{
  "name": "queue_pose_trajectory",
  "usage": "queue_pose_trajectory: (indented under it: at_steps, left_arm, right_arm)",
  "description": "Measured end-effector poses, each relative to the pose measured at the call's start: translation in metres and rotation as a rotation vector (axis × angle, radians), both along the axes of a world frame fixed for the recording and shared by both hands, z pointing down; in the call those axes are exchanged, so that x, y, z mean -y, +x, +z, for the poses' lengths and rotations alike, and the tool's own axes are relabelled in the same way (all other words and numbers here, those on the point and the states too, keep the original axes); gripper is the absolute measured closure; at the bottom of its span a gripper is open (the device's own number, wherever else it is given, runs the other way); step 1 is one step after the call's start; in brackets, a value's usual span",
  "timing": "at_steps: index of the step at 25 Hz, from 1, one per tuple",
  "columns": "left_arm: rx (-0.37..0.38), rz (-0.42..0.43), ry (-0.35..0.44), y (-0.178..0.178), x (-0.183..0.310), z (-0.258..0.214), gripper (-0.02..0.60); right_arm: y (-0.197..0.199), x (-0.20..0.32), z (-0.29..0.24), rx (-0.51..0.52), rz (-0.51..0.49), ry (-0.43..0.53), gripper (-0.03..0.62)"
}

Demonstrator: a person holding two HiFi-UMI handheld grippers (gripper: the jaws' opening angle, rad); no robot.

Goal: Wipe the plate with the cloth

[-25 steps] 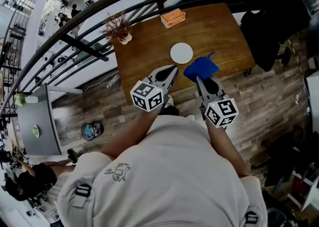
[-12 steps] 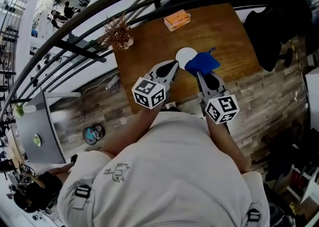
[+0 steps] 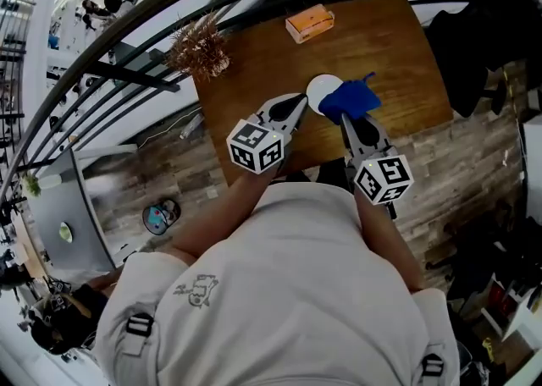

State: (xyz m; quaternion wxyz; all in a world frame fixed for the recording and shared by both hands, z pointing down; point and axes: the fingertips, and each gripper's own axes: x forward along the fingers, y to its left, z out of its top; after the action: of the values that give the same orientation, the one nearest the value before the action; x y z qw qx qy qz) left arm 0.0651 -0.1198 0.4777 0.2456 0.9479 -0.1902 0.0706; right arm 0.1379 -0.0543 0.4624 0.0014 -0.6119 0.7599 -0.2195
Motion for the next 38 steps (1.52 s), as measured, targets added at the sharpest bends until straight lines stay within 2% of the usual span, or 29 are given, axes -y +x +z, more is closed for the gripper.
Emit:
queue_pose_trajectory:
  at_steps: [3,8,14,18,24,33,38]
  left_arm:
    - [0.023,-0.01,-0.036,0.004,0.01,0.013,0.575]
    - [0.02,-0.023,-0.128,0.021,0.03,0.036,0.574]
    - [0.109,-0.067,-0.21,0.037,0.045,0.08,0.574]
    - [0.203,-0.099,-0.244,0.043,0.046,0.124,0.574]
    - [0.319,-0.12,-0.382,0.039,0.039,0.2,0.541]
    - [0.395,-0.16,-0.49,0.039,0.032,0.258,0.5]
    - [0.443,-0.182,-0.532,0.036,0.028,0.285,0.479]
  right_arm:
    - [0.011,0.013,0.009,0.006,-0.012,-0.019,0.543]
    - [0.033,0.044,0.03,0.03,-0.045,-0.07,0.543]
    - [0.049,0.069,0.072,0.001,-0.155,-0.161,0.543]
    - [0.062,0.071,0.111,-0.028,-0.224,-0.225,0.543]
    - [0.074,0.073,0.171,-0.056,-0.287,-0.321,0.543]
    - [0.081,0.07,0.243,-0.057,-0.343,-0.424,0.543]
    - [0.08,0.063,0.283,-0.09,-0.38,-0.494,0.543]
